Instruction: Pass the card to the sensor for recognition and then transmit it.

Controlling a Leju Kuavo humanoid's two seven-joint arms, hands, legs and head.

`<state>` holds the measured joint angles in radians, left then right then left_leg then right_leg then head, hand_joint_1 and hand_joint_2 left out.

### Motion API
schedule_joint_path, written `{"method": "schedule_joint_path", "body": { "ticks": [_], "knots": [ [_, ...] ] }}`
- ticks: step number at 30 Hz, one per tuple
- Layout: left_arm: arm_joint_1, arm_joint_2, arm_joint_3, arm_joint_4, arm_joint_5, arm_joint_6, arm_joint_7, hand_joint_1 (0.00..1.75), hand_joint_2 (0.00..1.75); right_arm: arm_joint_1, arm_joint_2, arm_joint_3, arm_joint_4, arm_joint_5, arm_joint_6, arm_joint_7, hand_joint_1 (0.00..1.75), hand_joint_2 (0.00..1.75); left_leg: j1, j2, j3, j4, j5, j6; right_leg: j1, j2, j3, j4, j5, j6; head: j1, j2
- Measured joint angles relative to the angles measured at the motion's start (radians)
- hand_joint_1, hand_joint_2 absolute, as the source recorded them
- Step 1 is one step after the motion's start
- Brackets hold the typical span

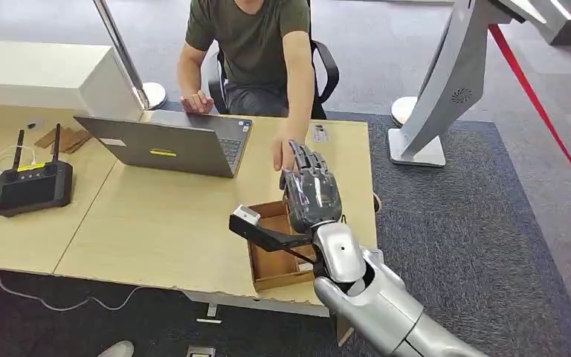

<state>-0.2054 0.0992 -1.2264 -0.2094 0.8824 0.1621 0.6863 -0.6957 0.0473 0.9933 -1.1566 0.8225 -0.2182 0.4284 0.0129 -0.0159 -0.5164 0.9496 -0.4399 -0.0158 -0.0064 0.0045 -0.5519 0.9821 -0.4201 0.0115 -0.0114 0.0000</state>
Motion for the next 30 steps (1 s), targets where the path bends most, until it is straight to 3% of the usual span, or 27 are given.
{"method": "schedule_joint_path", "body": {
  "ticks": [30],
  "knots": [
    [0.000, 0.000, -0.006, 0.000, 0.000, 0.000, 0.000, 0.00, 1.75, -0.001, 0.000, 0.000, 0.000, 0.000, 0.000, 0.000, 1.75, 1.75, 0.000, 0.000, 0.000, 0.000, 0.000, 0.000, 0.000, 0.000, 0.000, 0.000, 0.000, 0.000, 0.000, 0.000]
  ]
}}
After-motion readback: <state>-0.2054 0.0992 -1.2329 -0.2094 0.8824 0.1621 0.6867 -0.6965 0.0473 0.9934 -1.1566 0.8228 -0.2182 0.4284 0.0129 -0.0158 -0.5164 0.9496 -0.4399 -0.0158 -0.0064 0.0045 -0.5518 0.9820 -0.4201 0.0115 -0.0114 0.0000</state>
